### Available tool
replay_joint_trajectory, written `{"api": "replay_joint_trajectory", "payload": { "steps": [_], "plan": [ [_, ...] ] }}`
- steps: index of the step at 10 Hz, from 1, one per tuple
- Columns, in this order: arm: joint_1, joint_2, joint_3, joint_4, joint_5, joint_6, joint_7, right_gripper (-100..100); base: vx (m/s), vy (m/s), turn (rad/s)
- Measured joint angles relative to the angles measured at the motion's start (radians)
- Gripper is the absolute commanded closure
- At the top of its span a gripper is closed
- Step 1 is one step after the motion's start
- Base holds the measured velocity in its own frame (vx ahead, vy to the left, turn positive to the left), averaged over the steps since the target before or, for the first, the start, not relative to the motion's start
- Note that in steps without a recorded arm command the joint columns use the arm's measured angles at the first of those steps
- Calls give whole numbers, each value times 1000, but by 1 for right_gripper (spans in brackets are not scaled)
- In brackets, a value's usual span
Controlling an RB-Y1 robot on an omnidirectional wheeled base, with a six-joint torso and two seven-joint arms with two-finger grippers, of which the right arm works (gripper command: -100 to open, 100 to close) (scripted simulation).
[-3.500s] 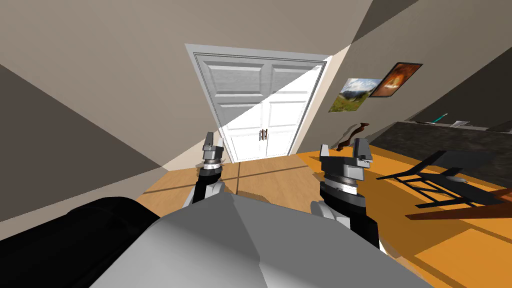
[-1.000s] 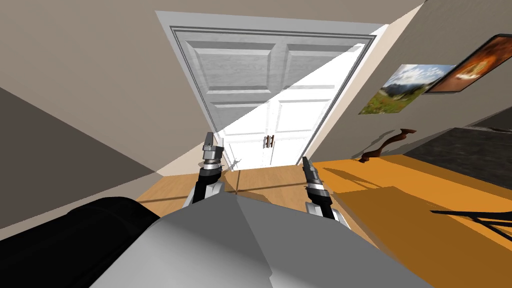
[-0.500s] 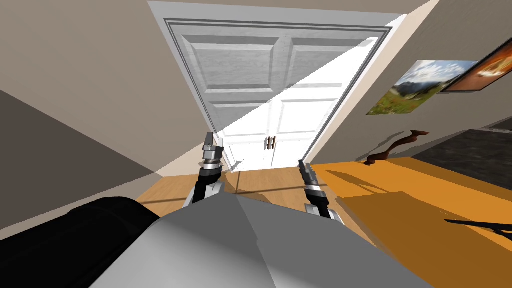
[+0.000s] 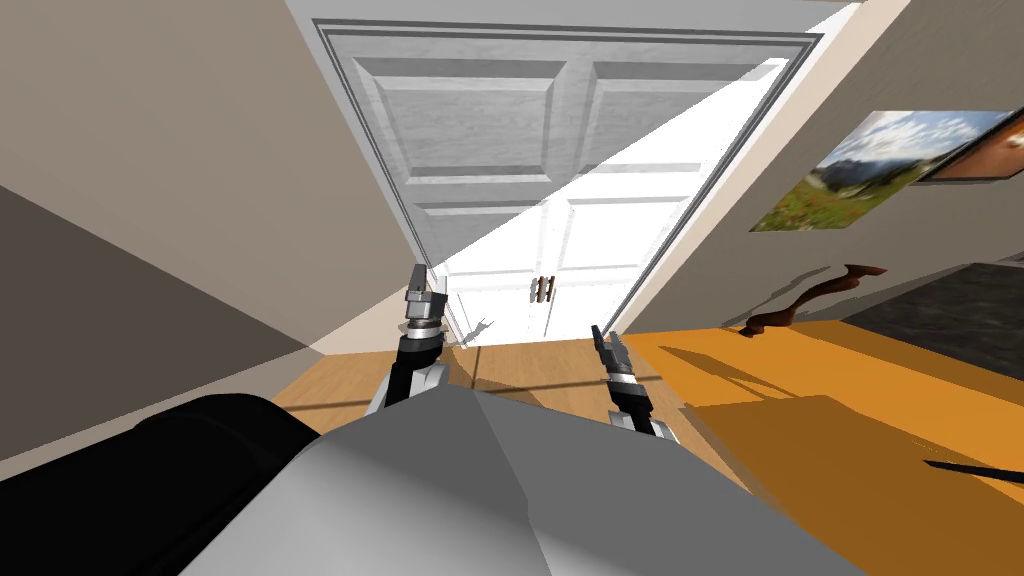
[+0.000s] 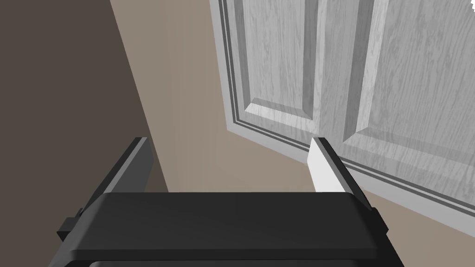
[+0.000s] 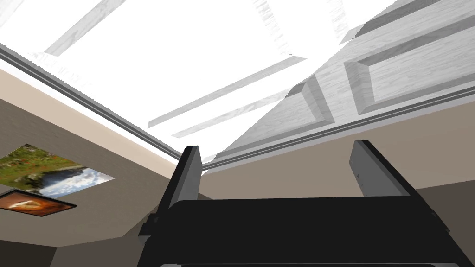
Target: Pull the door open
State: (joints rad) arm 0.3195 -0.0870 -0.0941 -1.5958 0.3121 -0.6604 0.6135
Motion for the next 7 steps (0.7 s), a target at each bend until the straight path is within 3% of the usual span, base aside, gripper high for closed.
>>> {"api": "replay_joint_trajectory", "payload": {
  "steps": [7],
  "plan": [
    [-51, 10, -30, 171, 71, -43, 133, -100, 104, 9, 25]
  ]
}}
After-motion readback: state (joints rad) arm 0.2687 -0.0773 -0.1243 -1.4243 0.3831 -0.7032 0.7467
